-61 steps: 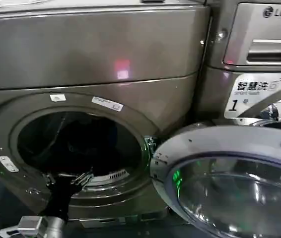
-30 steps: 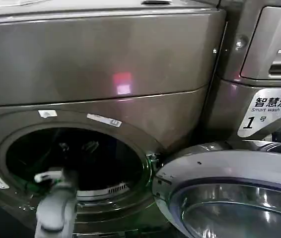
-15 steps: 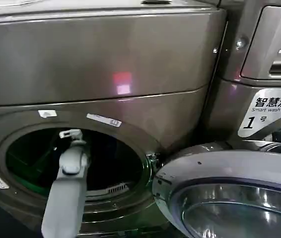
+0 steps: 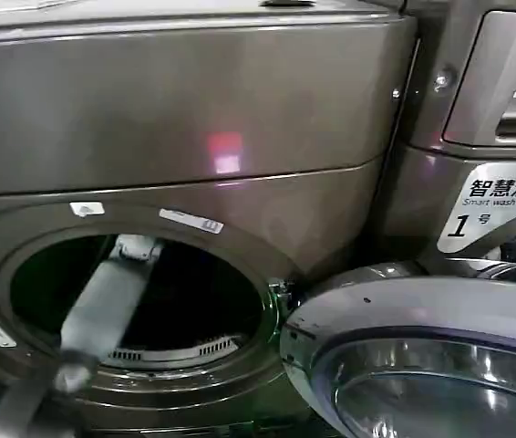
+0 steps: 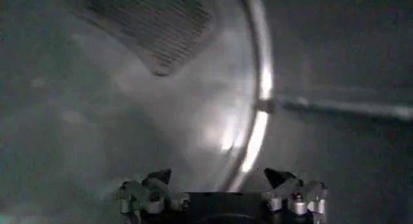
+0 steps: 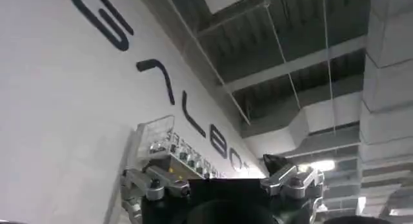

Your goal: Grasp the clothes from the dryer.

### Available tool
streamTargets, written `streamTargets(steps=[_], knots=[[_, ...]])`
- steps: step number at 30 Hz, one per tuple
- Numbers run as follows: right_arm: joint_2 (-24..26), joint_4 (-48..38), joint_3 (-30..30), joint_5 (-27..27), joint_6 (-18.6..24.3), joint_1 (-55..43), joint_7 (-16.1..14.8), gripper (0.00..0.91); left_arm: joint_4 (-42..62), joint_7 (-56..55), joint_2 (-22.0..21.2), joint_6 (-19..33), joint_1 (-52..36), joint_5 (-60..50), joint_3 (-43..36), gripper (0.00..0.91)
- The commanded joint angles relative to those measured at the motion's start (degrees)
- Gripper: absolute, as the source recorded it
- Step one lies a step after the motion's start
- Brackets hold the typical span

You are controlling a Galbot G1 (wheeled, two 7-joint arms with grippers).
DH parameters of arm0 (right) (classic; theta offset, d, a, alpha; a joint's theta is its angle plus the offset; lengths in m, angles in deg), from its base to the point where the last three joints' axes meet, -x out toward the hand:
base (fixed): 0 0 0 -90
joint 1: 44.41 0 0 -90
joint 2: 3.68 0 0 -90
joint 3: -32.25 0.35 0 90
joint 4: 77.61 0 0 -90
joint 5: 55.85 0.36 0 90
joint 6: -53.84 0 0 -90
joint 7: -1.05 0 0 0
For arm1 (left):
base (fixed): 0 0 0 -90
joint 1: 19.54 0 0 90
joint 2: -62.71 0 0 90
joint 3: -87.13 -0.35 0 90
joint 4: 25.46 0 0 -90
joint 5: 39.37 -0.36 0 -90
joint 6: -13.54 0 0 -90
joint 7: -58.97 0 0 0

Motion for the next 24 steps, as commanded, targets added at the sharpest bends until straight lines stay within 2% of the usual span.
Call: streamTargets(steps=[1,7,12,24], knots=[[-0.17,0.3,0.04,-0.01,-0.02,0.03,0.02,0.907,19.04,11.99,-5.89,5.73,-10.94,-22.12,-6.64,0.907],[-0.45,-0.05,0.21,-0.25,0.03,0.09,-0.02,0.907,22.34,12.5,-9.05,5.61,-13.19,-31.83,-8.33,0.907],[-0.57,-0.24,-0.05,-0.82,-0.01,-0.42,-0.09,0.907,22.93,11.35,-9.94,4.52,-13.74,-35.98,-8.79,0.907],[-0.52,-0.18,-0.68,-1.56,-0.05,-0.88,-0.21,0.907,23.96,12.0,-10.05,4.21,-11.17,-33.95,-8.12,0.907]])
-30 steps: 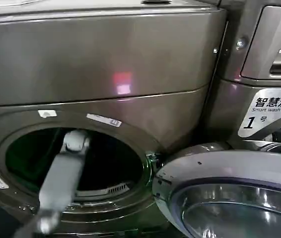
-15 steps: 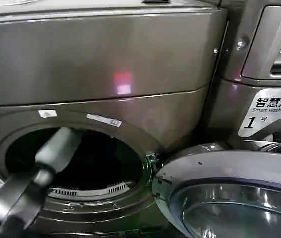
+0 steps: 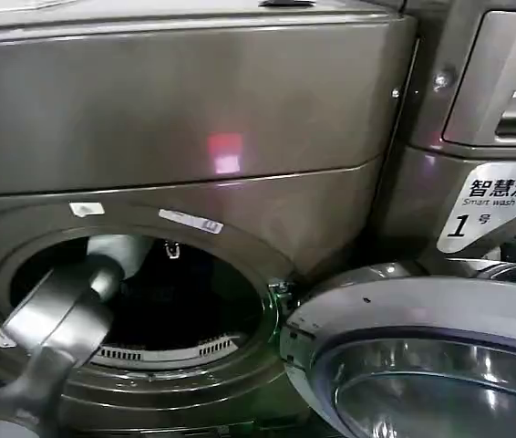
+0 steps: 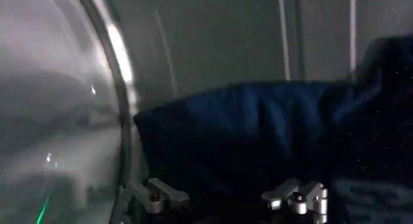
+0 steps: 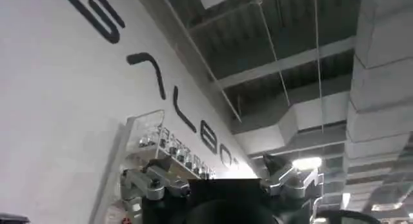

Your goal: Grasp the clothes from the dryer.

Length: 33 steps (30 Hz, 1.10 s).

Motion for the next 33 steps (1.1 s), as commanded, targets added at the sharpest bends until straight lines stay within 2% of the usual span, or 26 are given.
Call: streamTargets(steps=[1,16,17,18,19,23,33], knots=[[-0.08,0.04,-0.1,-0.11,-0.02,-0.12,-0.02,0.907,1.56,0.62,-0.58,0.26,0.39,-1.93,-0.66,0.907],[-0.4,0.19,0.43,-0.04,0.12,0.6,-0.07,0.907,2.74,1.46,-1.03,0.69,2.21,-1.77,-1.35,0.907],[-0.39,0.18,0.45,-0.04,0.13,0.6,-0.08,0.907,3.07,1.66,-1.16,0.63,2.32,-1.77,-1.36,0.557],[-0.39,0.18,0.45,-0.04,0.14,0.56,-0.07,0.907,3.18,1.72,-1.2,0.67,2.35,-1.63,-1.34,0.296],[-0.41,0.18,0.43,-0.05,0.13,0.54,-0.06,0.907,3.22,1.75,-1.21,0.74,2.4,-1.63,-1.34,0.137],[-0.39,0.13,0.42,-0.06,0.17,0.43,-0.12,0.907,3.2,1.84,-1.29,0.83,2.83,-1.34,-1.25,0.046],[-0.56,-0.06,0.14,-0.21,0.26,-0.02,-0.14,0.907,3.3,1.96,-1.06,1.0,2.8,-0.77,-1.12,0.011]])
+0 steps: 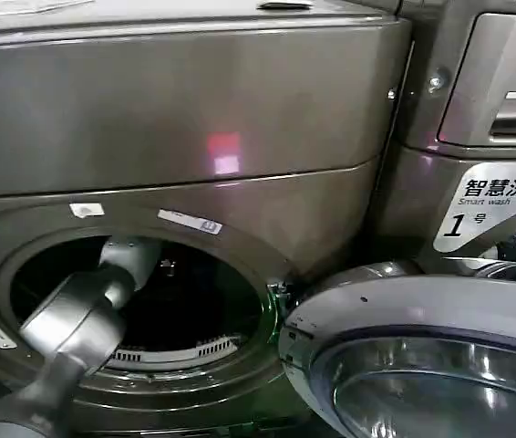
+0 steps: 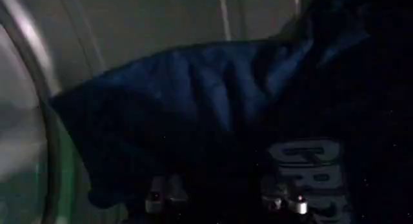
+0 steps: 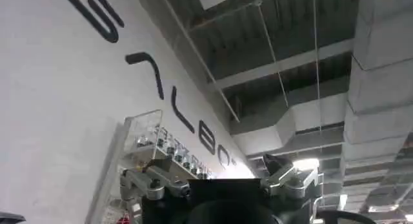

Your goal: Grasp the clothes from the dryer.

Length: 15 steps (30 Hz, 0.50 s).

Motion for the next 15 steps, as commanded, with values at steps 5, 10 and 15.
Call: streamTargets(steps=[5,10,15], knots=[[-0.26,-0.2,0.0,-0.14,0.07,-0.11,0.0,0.907,-0.09,0.47,-0.12,0.07,0.33,0.81,0.08,0.0],[-0.44,-0.24,0.0,-0.21,0.13,-0.18,0.01,0.907,-1.85,-1.68,-0.02,-0.22,0.87,4.47,4.13,0.0],[-0.81,-0.09,-0.15,-0.2,0.12,-0.23,0.07,0.907,-7.0,-4.98,1.93,-0.57,2.6,11.01,9.7,0.0]])
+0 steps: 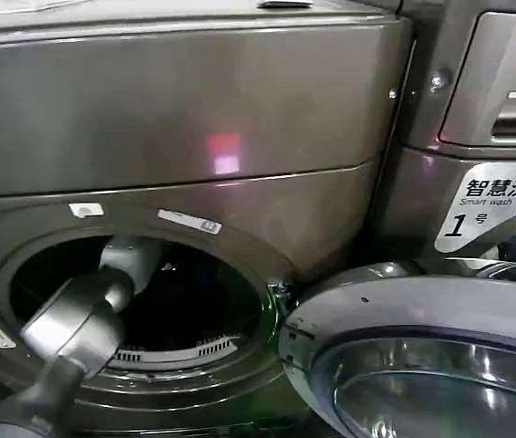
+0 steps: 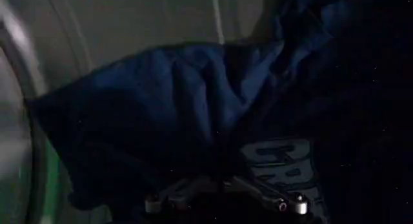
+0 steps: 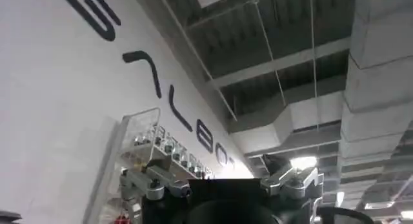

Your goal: Grasp the clothes from the dryer.

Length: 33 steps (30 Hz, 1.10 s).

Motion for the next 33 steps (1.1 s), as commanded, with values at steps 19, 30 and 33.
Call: streamTargets(steps=[19,30,33], knots=[[0.3,0.06,-0.22,0.31,0.83,0.3,0.36,0.907,-63.69,-44.75,9.69,-6.98,36.57,36.99,37.02,0.0],[-0.75,0.85,-0.52,-0.67,3.68,0.27,-0.63,0.907,-82.36,-67.43,-2.29,7.02,56.23,33.22,48.85,0.0],[-0.62,0.75,-0.39,-0.63,3.72,-0.06,-0.64,0.907,-85.26,-68.03,-4.35,9.69,58.9,31.51,50.39,0.0]])
